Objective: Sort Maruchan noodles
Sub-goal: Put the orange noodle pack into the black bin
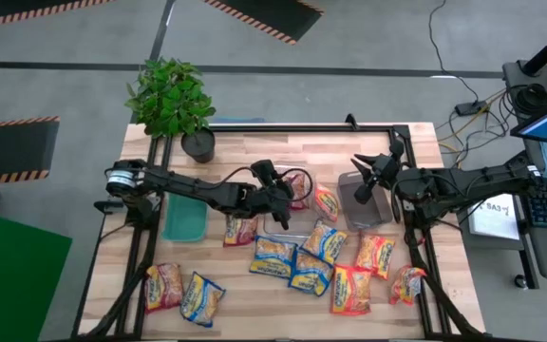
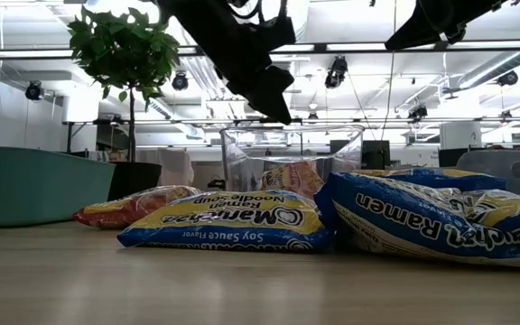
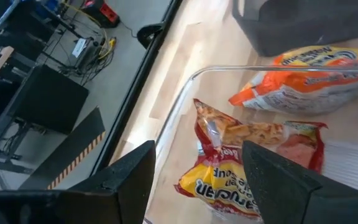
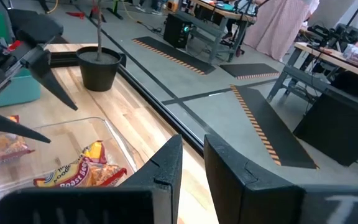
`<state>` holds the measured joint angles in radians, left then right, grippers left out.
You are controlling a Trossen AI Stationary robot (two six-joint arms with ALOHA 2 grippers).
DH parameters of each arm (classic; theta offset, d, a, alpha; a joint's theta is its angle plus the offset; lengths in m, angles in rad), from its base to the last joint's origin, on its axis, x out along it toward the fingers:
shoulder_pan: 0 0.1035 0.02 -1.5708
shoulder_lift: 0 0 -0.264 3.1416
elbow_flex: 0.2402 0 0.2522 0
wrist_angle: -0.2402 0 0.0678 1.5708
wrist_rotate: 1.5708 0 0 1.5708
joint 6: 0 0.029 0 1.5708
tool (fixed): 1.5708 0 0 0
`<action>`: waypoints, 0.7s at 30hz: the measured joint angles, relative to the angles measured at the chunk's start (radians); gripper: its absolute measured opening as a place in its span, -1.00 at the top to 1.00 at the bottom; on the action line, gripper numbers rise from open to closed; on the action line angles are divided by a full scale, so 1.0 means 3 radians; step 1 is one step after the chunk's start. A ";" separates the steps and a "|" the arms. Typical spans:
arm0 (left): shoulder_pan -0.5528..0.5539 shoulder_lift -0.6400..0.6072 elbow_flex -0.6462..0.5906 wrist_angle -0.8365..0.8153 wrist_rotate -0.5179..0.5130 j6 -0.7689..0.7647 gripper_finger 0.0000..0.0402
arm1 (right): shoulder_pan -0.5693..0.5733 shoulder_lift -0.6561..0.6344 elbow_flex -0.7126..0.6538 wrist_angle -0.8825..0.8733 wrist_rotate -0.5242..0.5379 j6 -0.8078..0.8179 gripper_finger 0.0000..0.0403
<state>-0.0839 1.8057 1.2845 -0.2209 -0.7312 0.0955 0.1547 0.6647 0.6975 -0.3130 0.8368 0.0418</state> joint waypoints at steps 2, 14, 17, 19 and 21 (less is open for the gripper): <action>-0.0030 -0.0020 -0.0007 0.0003 0.0107 0.0065 -0.10 | 0.0000 0.0000 0.0000 -0.0003 0.0000 0.0000 0.72; -0.0300 -0.0554 -0.0278 -0.0120 0.0777 0.0421 0.03 | 0.0000 0.0030 -0.0009 0.0502 -0.0574 -0.0192 0.72; -0.0372 -0.0866 -0.0533 0.0082 0.0799 0.0418 0.11 | 0.0001 0.0073 -0.0028 0.1141 -0.0673 -0.0466 0.72; -0.0420 -0.1102 -0.0699 0.0241 0.0798 0.0387 0.15 | -0.0005 0.0097 -0.0028 0.1526 -0.0627 -0.0567 0.72; -0.0464 -0.1311 -0.0854 0.0325 0.0798 0.0310 0.20 | -0.0016 0.0104 -0.0005 0.1595 -0.0604 -0.0582 0.72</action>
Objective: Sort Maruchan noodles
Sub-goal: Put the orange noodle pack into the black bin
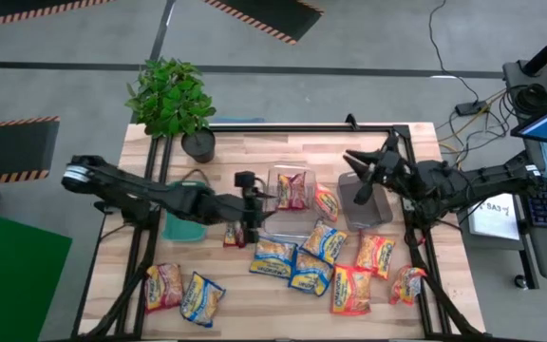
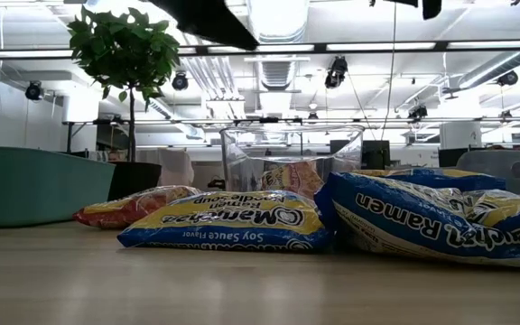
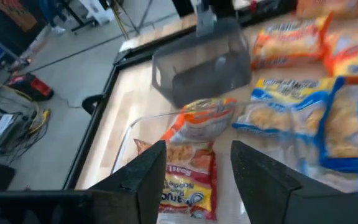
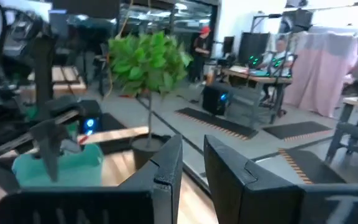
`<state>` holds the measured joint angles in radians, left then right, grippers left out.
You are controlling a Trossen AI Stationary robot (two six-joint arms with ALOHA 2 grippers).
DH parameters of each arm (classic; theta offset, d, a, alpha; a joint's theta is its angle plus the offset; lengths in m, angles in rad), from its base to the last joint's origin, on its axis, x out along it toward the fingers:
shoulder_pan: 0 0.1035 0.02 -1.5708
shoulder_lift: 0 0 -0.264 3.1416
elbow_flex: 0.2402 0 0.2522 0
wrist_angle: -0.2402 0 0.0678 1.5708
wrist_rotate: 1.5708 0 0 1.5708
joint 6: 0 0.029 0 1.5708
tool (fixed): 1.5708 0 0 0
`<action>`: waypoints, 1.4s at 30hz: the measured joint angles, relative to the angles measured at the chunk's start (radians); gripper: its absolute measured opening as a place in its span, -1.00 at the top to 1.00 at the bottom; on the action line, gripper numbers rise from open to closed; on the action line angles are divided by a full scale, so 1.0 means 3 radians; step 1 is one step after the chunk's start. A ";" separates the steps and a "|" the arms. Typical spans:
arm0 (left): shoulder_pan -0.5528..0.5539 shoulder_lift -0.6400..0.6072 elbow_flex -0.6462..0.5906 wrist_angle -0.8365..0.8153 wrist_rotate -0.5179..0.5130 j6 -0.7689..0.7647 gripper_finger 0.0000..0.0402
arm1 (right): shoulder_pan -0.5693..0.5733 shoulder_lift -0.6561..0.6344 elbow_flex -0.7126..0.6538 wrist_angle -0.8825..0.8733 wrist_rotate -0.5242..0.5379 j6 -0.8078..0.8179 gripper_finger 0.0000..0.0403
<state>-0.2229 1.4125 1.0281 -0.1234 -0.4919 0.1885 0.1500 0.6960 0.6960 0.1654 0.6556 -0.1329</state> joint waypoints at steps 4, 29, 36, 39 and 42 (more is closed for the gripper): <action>-0.0049 -0.0369 -0.0286 0.0071 0.0001 -0.0149 0.26 | 0.0000 0.0000 0.0031 -0.0344 -0.0341 0.0324 0.72; -0.0059 -0.0884 -0.0763 0.0110 -0.0419 0.0217 0.31 | 0.0665 0.1632 0.0814 -0.2552 -0.3477 0.4925 0.72; -0.0059 -0.0884 -0.0773 0.0109 -0.0431 0.0216 0.31 | 0.1094 0.2237 0.1100 -0.3073 -0.4024 0.5358 0.72; -0.0059 -0.0884 -0.0773 0.0111 -0.0430 0.0190 0.31 | 0.1203 0.2454 0.1211 -0.3064 -0.3908 0.5334 0.72; -0.0059 -0.0884 -0.0773 0.0102 -0.0430 0.0131 0.31 | 0.1289 0.2648 0.1330 -0.3069 -0.3530 0.5119 0.72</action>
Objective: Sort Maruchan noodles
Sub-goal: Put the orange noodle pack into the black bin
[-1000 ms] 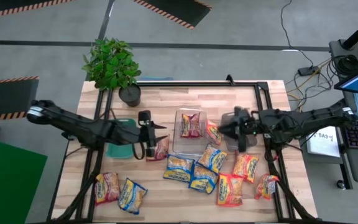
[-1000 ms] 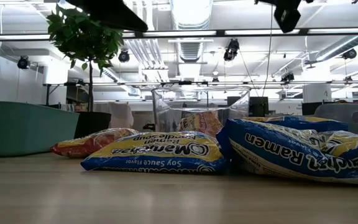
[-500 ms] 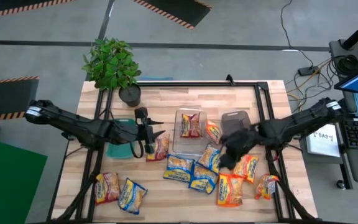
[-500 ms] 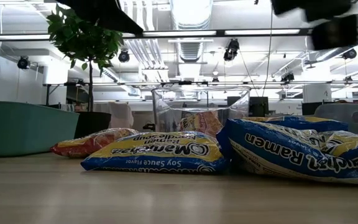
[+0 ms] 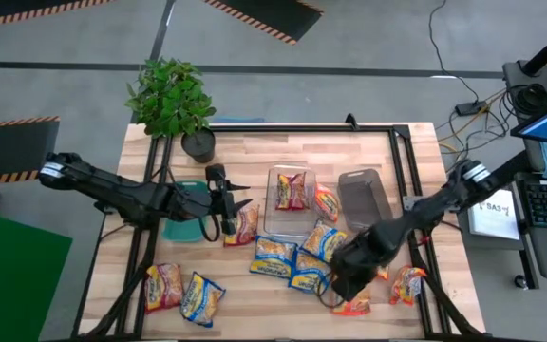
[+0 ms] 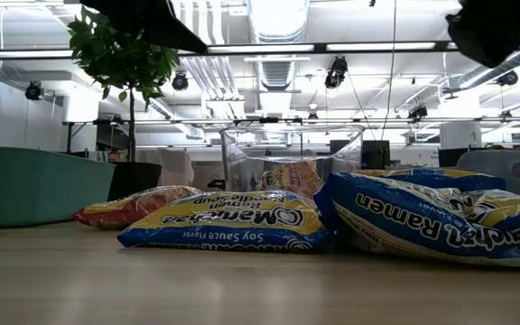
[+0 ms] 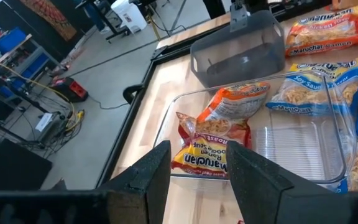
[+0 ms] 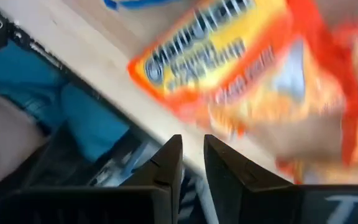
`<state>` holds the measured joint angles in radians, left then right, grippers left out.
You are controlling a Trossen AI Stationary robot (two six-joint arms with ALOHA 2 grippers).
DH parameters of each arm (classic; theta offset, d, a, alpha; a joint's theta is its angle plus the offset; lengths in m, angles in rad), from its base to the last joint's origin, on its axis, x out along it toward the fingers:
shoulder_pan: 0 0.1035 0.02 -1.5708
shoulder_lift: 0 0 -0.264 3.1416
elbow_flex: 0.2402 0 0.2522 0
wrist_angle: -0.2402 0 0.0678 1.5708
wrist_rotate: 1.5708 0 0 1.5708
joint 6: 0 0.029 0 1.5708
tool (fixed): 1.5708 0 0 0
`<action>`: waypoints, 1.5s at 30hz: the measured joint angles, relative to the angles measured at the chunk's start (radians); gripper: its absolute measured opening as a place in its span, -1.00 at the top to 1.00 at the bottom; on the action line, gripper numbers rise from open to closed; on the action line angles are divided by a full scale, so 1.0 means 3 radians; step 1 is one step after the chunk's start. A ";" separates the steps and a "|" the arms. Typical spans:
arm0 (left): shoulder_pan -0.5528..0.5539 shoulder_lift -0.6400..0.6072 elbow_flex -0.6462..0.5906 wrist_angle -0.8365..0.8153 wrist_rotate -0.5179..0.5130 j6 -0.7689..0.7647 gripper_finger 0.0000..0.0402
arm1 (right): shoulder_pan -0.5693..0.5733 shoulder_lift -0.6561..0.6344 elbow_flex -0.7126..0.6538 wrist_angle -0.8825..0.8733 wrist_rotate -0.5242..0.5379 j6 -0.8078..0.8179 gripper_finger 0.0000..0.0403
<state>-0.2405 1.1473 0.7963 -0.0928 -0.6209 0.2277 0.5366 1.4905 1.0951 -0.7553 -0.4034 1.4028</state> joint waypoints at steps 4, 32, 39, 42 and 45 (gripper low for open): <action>-0.0004 0.0000 -0.0001 -0.0090 0.0003 -0.0082 0.31 | 0.0061 0.0195 0.0180 -0.0002 0.0401 -0.0409 0.72; -0.0004 0.0010 0.0022 -0.0245 0.0006 -0.0177 0.31 | 0.0351 0.0341 0.0361 -0.0456 0.1116 -0.1225 -0.26; -0.0004 0.0010 0.0023 -0.0243 0.0006 -0.0177 0.31 | 0.0480 0.0340 0.0199 -0.0429 0.1598 -0.1314 -0.21; -0.0004 0.0010 0.0023 -0.0243 0.0006 -0.0166 0.31 | 0.0487 0.0340 0.0067 -0.0393 0.1691 -0.1376 -0.19; -0.0003 0.0010 0.0024 -0.0243 0.0008 -0.0163 0.31 | 0.0487 0.0337 -0.0081 -0.0301 0.1695 -0.1414 -0.17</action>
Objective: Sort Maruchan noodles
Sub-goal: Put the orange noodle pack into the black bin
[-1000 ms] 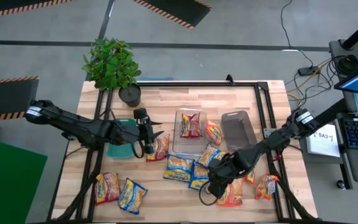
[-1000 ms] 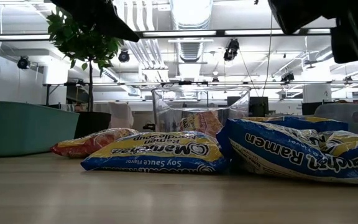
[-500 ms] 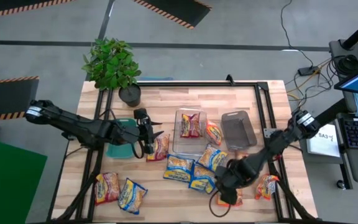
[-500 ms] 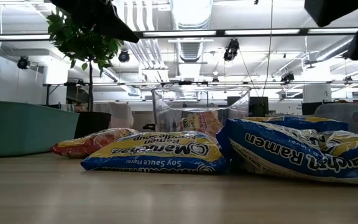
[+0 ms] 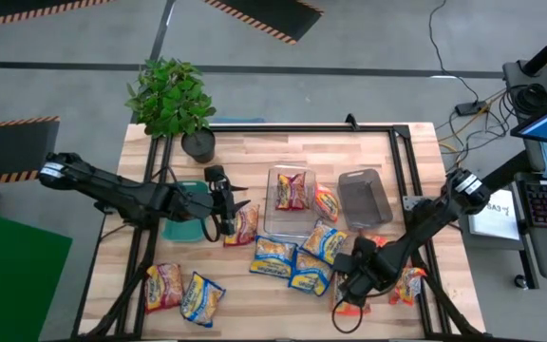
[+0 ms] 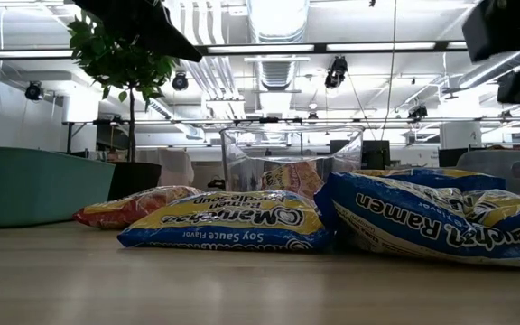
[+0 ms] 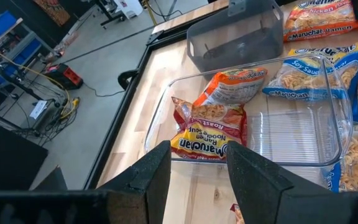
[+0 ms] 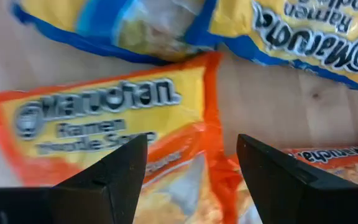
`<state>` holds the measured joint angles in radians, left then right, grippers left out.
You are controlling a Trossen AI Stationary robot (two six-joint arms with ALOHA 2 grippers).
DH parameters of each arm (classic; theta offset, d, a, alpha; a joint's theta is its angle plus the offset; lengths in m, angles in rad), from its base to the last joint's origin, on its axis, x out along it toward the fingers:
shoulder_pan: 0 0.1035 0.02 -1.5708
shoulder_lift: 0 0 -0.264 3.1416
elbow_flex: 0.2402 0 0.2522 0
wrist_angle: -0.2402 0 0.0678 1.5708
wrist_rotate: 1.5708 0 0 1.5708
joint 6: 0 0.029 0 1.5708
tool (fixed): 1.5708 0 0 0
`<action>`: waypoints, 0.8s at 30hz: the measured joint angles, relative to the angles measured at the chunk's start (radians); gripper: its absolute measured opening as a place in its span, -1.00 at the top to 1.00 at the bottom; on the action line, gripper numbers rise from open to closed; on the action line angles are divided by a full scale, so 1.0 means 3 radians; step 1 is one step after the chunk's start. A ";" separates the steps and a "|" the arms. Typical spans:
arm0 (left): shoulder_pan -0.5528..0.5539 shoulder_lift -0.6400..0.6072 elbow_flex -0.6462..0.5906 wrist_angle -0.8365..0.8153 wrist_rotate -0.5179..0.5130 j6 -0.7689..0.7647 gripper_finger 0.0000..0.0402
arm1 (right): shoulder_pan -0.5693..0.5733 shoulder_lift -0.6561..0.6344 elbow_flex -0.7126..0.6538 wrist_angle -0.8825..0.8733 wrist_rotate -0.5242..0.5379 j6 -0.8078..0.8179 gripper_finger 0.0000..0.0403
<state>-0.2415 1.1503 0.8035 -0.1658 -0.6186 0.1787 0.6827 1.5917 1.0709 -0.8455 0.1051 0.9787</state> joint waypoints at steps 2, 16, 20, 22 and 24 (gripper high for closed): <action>-0.0001 0.0000 0.0000 0.0000 0.0000 0.0000 0.31 | -0.0001 0.0000 -0.0078 0.0076 0.0001 0.0016 -0.17; -0.0001 0.0000 0.0000 0.0001 0.0000 0.0000 0.31 | 0.0000 -0.0014 -0.0459 0.0815 0.0008 0.0242 0.11; 0.0000 0.0000 0.0000 0.0001 0.0001 0.0000 0.31 | -0.0001 -0.0011 -0.0436 0.0804 0.0014 0.0194 0.44; -0.0001 0.0000 0.0000 0.0003 0.0000 0.0000 0.31 | -0.0001 -0.0009 -0.0434 0.0802 0.0014 0.0191 0.61; -0.0001 0.0000 0.0000 0.0003 0.0001 0.0000 0.31 | -0.0001 -0.0013 -0.0434 0.0809 0.0011 0.0191 0.78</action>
<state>-0.2417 1.1503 0.8036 -0.1650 -0.6183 0.1787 0.6823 1.5877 0.9405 -0.6028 0.1085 1.0359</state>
